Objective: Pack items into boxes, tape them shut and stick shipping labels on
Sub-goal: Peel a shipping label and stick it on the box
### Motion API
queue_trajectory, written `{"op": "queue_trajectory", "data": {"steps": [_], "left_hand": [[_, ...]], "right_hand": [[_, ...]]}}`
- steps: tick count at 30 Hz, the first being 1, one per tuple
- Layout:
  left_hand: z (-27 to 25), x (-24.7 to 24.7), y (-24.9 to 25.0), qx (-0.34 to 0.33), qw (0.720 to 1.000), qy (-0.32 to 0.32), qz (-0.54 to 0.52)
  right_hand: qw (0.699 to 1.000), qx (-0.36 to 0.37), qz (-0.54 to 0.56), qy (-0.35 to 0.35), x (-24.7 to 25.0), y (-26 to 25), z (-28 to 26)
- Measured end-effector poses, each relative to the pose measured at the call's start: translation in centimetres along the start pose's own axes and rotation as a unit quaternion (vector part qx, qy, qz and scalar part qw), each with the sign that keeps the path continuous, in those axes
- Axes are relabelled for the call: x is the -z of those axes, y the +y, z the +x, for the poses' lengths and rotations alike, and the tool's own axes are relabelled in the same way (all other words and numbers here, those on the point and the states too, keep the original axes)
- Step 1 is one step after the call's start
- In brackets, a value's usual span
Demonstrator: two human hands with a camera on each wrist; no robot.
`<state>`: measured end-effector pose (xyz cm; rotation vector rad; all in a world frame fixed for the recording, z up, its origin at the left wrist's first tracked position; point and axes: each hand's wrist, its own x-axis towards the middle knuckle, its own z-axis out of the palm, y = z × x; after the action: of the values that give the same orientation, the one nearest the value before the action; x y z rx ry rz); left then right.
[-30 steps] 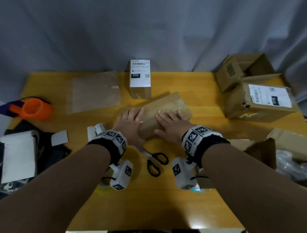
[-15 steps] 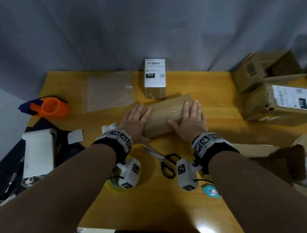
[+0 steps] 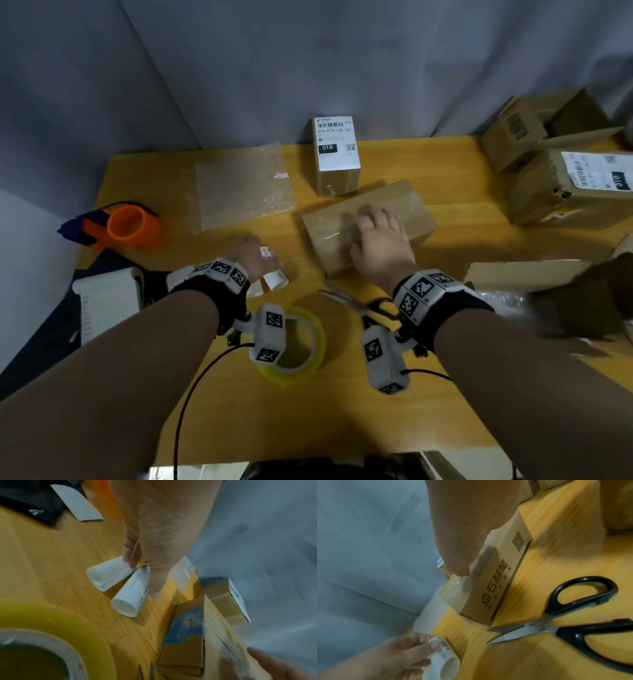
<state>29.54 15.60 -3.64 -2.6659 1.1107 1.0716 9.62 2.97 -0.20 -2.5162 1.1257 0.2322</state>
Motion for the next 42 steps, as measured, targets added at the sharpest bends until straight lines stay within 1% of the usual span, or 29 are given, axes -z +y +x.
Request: {"op": "queue_trajectory", "data": {"steps": [3,6,8,10,12,13,14,15,16,18,20,21,22,23,25,26,28,29,31,34,38,40,42], "left_hand": [[-0.2,-0.4,0.8,-0.039,0.999,0.034,0.016],[-0.7,-0.2,1.7,-0.08,0.996,0.037,0.0],[-1.1,0.6,2.2,-0.103,0.993,0.038,-0.04],[-2.1,2.2,3.0,-0.133,0.984,0.06,-0.101],[-3.6,4.0,4.1,-0.177,0.966,0.091,-0.167],[-4.3,4.9,4.7,-0.202,0.955,0.103,-0.193],[-5.1,5.6,5.4,-0.226,0.944,0.108,-0.213],[-5.8,6.2,5.9,-0.249,0.934,0.113,-0.229],[-6.4,6.6,6.5,-0.269,0.925,0.111,-0.244],[-7.5,7.0,7.5,-0.298,0.904,0.091,-0.291],[-8.3,6.9,8.3,-0.307,0.883,0.075,-0.347],[-8.4,6.8,8.7,-0.307,0.876,0.077,-0.364],[-8.6,6.9,9.1,-0.306,0.875,0.085,-0.366],[-8.7,7.1,9.6,-0.302,0.878,0.1,-0.358],[-9.3,7.5,10.5,-0.289,0.895,0.147,-0.307],[-9.3,7.5,10.9,-0.281,0.9,0.171,-0.288],[-9.3,7.3,11.5,-0.267,0.898,0.202,-0.286],[-9.3,7.2,11.8,-0.261,0.894,0.201,-0.304],[-9.5,7.0,12.0,-0.255,0.891,0.169,-0.336],[-9.9,7.1,12.2,-0.251,0.903,0.136,-0.322],[-9.6,7.2,12.5,-0.224,0.909,0.145,-0.319],[-9.4,7.0,12.2,-0.215,0.922,0.167,-0.276],[-8.7,6.5,11.1,-0.195,0.936,0.185,-0.227]], "right_hand": [[0.999,0.013,0.03,0.002,-0.4,-0.9,-0.4],[0.997,0.016,0.069,0.013,-0.6,-1.2,-0.6],[0.995,0.03,0.095,0.016,-0.3,-1.2,-0.8],[0.992,0.048,0.115,0.009,0.2,-1.0,-0.9],[0.986,0.056,0.154,0.015,0.9,-0.9,-0.6],[0.979,0.049,0.197,0.022,1.3,-1.1,-0.5],[0.965,0.038,0.258,0.026,1.9,-1.3,-0.4],[0.943,0.022,0.33,0.018,2.6,-1.6,-0.4],[0.915,0.004,0.404,-0.006,3.3,-1.9,-0.5],[0.848,-0.019,0.525,-0.072,4.9,-2.2,-0.8],[0.783,-0.003,0.613,-0.103,6.0,-2.0,-1.0],[0.763,0.011,0.638,-0.106,6.5,-1.7,-1.1],[0.759,0.026,0.643,-0.103,7.1,-1.5,-1.1],[0.769,0.041,0.631,-0.095,7.6,-1.3,-1.1],[0.784,0.064,0.614,-0.071,8.5,-0.9,-1.1],[0.785,0.07,0.613,-0.057,9.0,-0.7,-1.2],[0.783,0.073,0.617,-0.029,9.9,-0.3,-1.3],[0.777,0.068,0.625,-0.016,10.2,-0.1,-1.2],[0.769,0.041,0.637,0.025,10.6,0.5,-1.0],[0.772,-0.001,0.631,0.082,11.2,1.9,-0.4],[0.781,-0.03,0.613,0.116,12.1,4.0,0.0],[0.79,-0.039,0.602,0.11,12.4,4.7,-0.1],[0.804,-0.044,0.586,0.089,12.4,5.1,-0.2]]}}
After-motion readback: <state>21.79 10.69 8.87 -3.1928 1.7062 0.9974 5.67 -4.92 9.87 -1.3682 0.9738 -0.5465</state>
